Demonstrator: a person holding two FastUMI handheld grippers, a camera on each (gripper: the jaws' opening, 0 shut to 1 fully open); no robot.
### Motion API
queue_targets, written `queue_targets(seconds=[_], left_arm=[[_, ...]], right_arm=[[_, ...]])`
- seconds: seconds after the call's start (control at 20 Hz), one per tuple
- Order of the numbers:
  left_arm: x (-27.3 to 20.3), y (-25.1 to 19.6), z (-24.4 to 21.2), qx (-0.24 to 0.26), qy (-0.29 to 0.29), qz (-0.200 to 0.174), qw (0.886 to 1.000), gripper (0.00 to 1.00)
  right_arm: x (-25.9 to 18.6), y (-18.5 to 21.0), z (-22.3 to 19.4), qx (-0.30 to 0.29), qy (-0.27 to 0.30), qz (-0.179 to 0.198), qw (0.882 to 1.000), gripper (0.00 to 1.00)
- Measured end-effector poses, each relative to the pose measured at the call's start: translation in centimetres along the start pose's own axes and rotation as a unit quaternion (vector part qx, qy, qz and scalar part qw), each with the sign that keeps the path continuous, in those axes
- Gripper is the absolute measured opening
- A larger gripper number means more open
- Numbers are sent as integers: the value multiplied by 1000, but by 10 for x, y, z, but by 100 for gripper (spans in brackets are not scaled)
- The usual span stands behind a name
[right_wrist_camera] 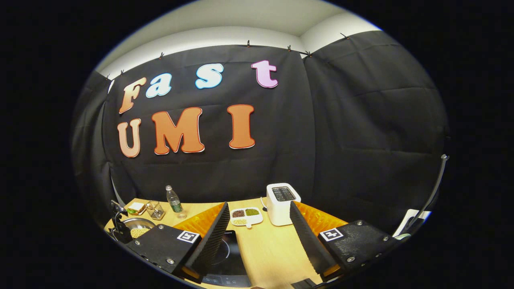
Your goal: First push the handle of the pot to place it horizontally, then grasp the pot with both hands and set it on the induction cooktop.
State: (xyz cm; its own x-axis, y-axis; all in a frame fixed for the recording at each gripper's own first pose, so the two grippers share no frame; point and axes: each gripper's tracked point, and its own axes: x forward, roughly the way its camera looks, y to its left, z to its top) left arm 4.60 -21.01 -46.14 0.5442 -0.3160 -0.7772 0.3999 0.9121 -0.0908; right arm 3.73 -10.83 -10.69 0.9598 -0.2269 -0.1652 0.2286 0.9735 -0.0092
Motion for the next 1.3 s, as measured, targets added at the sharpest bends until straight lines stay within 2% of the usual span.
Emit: queue_targets(seconds=[0.15, 0.2, 0.25, 0.3, 0.35, 0.45, 0.5, 0.55, 0.8, 0.9, 1.05, 1.1, 1.15, 1.2, 1.25, 1.3], left_arm=[[-26, 25, 8, -9, -26, 5, 1000, 2], [-34, 39, 12, -12, -34, 14, 999, 2], [-43, 53, 13, -14, -43, 24, 999, 2], [-52, 68, 17, -16, -53, 35, 998, 5], [-60, 82, 19, -21, -62, 45, 997, 2], [-78, 108, 23, -38, -79, 60, 994, 2], [-86, 121, 25, -46, -89, 67, 993, 2], [-94, 132, 25, -49, -94, 72, 992, 2], [-122, 195, 23, -52, -117, 114, 985, 1], [-123, 211, 16, -66, -116, 117, 984, 4], [-120, 234, 1, -92, -107, 120, 983, 24], [-119, 243, -3, -99, -104, 123, 982, 38], [-118, 254, -5, -104, -106, 128, 981, 58], [-116, 265, -4, -107, -109, 132, 979, 79], [-113, 275, -8, -109, -106, 139, 979, 85], [-110, 284, -10, -109, -103, 144, 978, 83]], right_arm=[[-4, 27, 0, 11, 0, 16, 1000, 93], [-5, 38, -2, 14, 1, 23, 1000, 98], [-6, 50, -3, 16, 1, 31, 999, 93], [-7, 62, -3, 19, 1, 39, 999, 93], [-8, 73, -3, 20, 2, 47, 999, 93], [-8, 99, -10, 23, 5, 63, 998, 93], [-7, 114, -14, 27, 10, 74, 997, 98], [-7, 129, -20, 29, 17, 85, 996, 93], [1, 192, -60, 7, 49, 115, 992, 93], [3, 220, -79, -1, 63, 128, 990, 93], [11, 261, -111, -15, 92, 152, 984, 93], [14, 275, -123, -16, 101, 160, 982, 93], [17, 287, -134, -18, 110, 166, 980, 93], [19, 298, -146, -19, 119, 171, 978, 98], [24, 308, -157, -19, 128, 173, 976, 98], [30, 318, -168, -21, 138, 174, 975, 94]])
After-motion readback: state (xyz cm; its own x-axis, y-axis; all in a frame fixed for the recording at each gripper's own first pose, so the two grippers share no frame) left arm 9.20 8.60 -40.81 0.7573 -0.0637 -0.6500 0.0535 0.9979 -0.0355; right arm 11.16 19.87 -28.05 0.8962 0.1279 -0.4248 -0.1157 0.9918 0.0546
